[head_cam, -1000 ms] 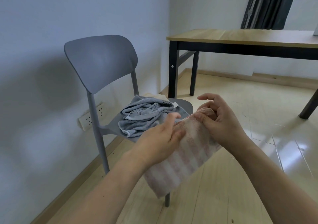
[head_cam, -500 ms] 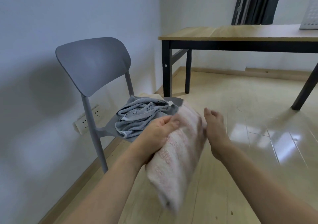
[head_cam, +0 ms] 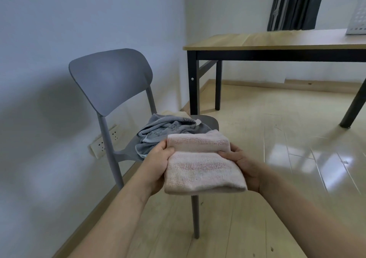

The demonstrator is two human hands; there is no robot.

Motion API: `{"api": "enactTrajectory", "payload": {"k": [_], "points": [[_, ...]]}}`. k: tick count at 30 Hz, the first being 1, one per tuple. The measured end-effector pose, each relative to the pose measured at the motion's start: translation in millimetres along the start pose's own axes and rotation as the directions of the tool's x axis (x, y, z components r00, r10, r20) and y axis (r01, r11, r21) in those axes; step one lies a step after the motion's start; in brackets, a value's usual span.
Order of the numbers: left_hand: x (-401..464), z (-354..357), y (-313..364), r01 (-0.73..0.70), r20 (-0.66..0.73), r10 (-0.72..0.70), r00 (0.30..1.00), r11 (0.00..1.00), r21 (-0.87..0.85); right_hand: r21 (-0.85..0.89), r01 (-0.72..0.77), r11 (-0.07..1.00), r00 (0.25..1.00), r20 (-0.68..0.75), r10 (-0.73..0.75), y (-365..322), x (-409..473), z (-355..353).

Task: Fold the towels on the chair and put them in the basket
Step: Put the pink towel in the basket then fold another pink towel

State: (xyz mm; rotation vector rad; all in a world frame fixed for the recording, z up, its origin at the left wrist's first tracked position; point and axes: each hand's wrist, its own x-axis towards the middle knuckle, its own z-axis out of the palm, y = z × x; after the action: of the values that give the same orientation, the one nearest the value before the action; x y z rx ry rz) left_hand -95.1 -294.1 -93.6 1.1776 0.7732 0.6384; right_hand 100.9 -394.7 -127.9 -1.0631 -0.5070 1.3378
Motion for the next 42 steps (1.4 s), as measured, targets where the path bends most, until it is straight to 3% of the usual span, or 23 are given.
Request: {"api": "enactTrajectory", "payload": {"k": [6, 9, 11, 15, 19, 22, 25, 27, 30, 34, 38, 42], "points": [[2.8, -9.8, 5.1, -0.024, 0.079, 0.032, 0.996, 0.995, -0.101, -0.014, 0.084, 0.996, 0.995, -0.051, -0.085, -7.5, -3.3, 14.1], [4.5, -17.5, 3.9, -0.068, 0.121, 0.059, 0.991, 0.995, 0.07, 0.031, 0.084, 0.996, 0.995, -0.048, -0.082, -11.0, -1.7, 14.4], [5.7, -16.8, 2.3, -0.108, 0.071, 0.095, 0.993, 0.972, 0.208, 0.063, 0.02, 0.998, 0.998, -0.055, -0.017, -9.9, 4.1, 12.2], [6.5, -11.5, 4.0, -0.185, 0.017, 0.188, 0.982, 0.934, 0.306, 0.178, -0.175, 0.968, 0.978, -0.086, 0.192, -3.0, 12.7, 3.0], [9.3, -11.1, 0.7, -0.196, -0.019, 0.22, 0.975, 0.902, 0.384, 0.098, -0.345, 0.934, 0.938, 0.074, 0.339, -0.1, 4.1, 1.8], [4.2, -6.6, -0.7, -0.179, -0.055, 0.213, 0.975, 0.913, 0.366, -0.048, -0.237, 0.97, 0.971, -0.015, 0.237, -2.9, 0.6, 15.0], [0.9, -1.4, -3.1, -0.098, -0.076, 0.098, 0.992, 0.995, 0.008, -0.056, -0.044, 0.997, 0.991, -0.127, 0.036, -4.0, 3.8, 23.7], [-1.2, 3.3, -8.0, 0.043, -0.024, -0.049, 0.999, 0.98, -0.195, -0.036, 0.043, 0.998, 0.988, -0.148, -0.048, -3.2, 6.5, 26.4], [3.3, 8.6, -15.8, 0.211, -0.034, -0.217, 0.976, 0.969, -0.129, 0.022, 0.119, 0.993, 0.981, -0.159, -0.114, -4.8, 6.5, 30.5], [6.5, 11.1, -15.2, 0.176, -0.106, -0.177, 0.978, 0.984, -0.016, 0.001, 0.15, 0.989, 0.969, -0.2, -0.147, -8.1, 3.1, 32.5], [8.7, 20.7, -17.5, 0.137, -0.205, -0.11, 0.972, 0.983, 0.123, -0.248, 0.084, 0.965, 0.952, -0.267, -0.152, -4.4, -0.7, 38.1], [9.9, 24.8, -17.6, 0.145, -0.261, -0.112, 0.959, 0.984, 0.108, -0.41, 0.063, 0.91, 0.914, -0.344, -0.218, 1.4, 1.3, 41.9]]}}
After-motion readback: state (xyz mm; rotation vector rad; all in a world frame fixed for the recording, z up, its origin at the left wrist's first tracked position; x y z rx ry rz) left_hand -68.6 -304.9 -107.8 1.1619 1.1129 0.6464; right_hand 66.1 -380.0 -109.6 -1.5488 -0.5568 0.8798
